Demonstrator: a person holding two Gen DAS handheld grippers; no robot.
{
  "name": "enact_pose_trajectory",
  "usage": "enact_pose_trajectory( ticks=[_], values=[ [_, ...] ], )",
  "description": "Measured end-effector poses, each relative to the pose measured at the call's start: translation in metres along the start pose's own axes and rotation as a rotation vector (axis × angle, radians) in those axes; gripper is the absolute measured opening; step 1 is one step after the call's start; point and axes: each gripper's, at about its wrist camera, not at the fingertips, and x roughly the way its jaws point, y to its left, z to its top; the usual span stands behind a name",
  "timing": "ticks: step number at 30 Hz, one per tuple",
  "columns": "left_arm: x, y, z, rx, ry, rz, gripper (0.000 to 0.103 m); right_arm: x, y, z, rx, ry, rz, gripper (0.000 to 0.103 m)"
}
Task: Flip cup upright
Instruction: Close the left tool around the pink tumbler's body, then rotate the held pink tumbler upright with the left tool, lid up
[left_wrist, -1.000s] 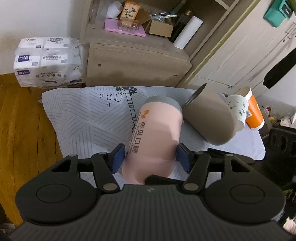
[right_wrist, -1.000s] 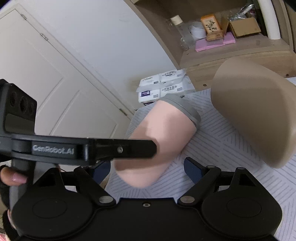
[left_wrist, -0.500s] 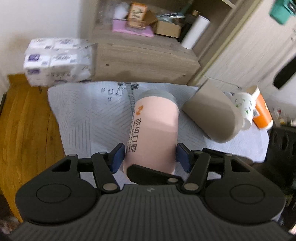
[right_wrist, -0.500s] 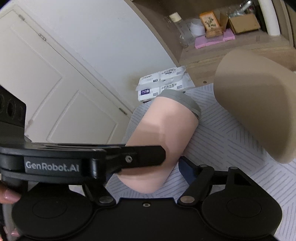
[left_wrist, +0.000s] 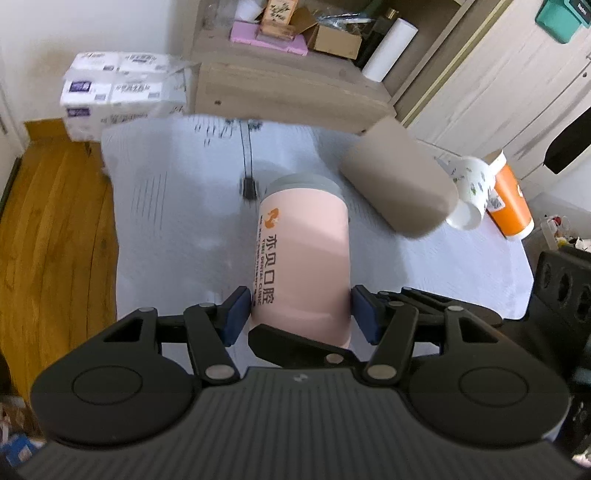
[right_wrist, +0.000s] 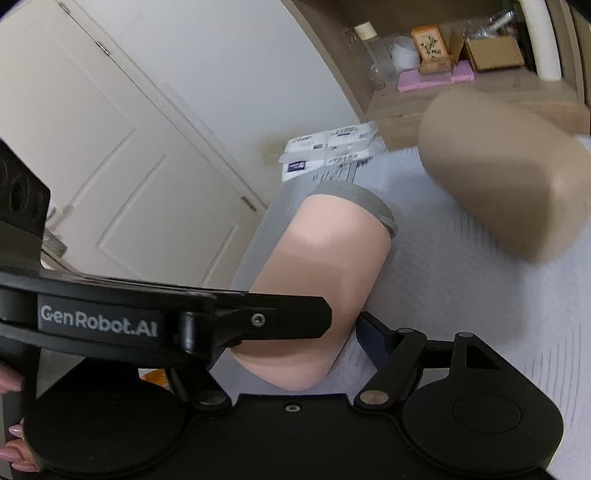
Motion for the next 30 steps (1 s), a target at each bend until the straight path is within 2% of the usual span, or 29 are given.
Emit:
enact_pose_trajectory(
  ticks=[8,14,23,30],
  values=[
    [-0.009,-0.014,-0.027,-0.02,0.021,-0.036,0.058,-0.026,-0.001,-0.02,-0.055,0.028,0.022,0.079],
    [-0.011,-0.042,-0.045,0.004,0.027,-0.057,0.058,-0.057,-0.022,-0.034,-0.022,0.028,0.065,0.079],
    [-0.005,-0.096,-0.055,0.078,0.066,-0.111,0.058,-0.106,-0.041,-0.044,-0.076,0.011,0.021,0.079],
    [0.015,-0.122,-0.057,0.082,0.112,-0.15,0.058,-0.12,-0.057,-0.048,-0.067,0.024,-0.024,0.079]
  ],
)
